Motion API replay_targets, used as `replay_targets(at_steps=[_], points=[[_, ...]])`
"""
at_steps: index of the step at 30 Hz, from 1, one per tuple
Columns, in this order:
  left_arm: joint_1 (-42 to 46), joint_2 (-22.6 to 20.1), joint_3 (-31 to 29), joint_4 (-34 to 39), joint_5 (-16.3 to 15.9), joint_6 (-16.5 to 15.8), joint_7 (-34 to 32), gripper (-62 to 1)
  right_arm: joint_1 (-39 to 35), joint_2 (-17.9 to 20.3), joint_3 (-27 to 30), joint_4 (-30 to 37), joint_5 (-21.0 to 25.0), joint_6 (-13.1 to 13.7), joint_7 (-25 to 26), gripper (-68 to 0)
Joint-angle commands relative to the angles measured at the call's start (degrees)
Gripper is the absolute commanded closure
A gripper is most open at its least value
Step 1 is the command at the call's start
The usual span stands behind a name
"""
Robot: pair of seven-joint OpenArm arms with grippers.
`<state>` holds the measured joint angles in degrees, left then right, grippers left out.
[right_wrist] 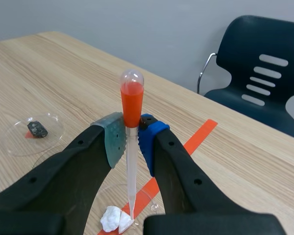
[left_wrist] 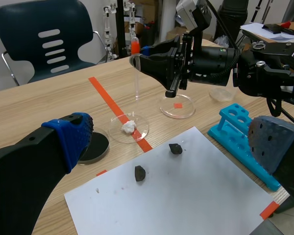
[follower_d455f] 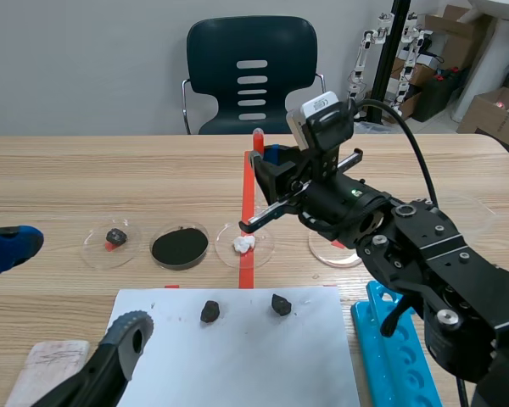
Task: Squeeze the dropper onto the mineral
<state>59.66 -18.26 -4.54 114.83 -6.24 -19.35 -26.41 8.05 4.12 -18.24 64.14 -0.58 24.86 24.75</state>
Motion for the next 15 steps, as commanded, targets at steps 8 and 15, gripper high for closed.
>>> replay_targets(at_steps=[8,15], points=[[0.2,0.1,0.1,0.3,-0.4,-0.1,-0.8,-62.3,1.3,-0.2,0.2,0.2,-2.1,0.0,3.6,-8.1],[0.2,0.1,0.1,0.3,-0.4,-0.1,-0.8,-62.3,1.3,-0.2,0.2,-1.2,-4.0,0.0,6.7,-8.1]])
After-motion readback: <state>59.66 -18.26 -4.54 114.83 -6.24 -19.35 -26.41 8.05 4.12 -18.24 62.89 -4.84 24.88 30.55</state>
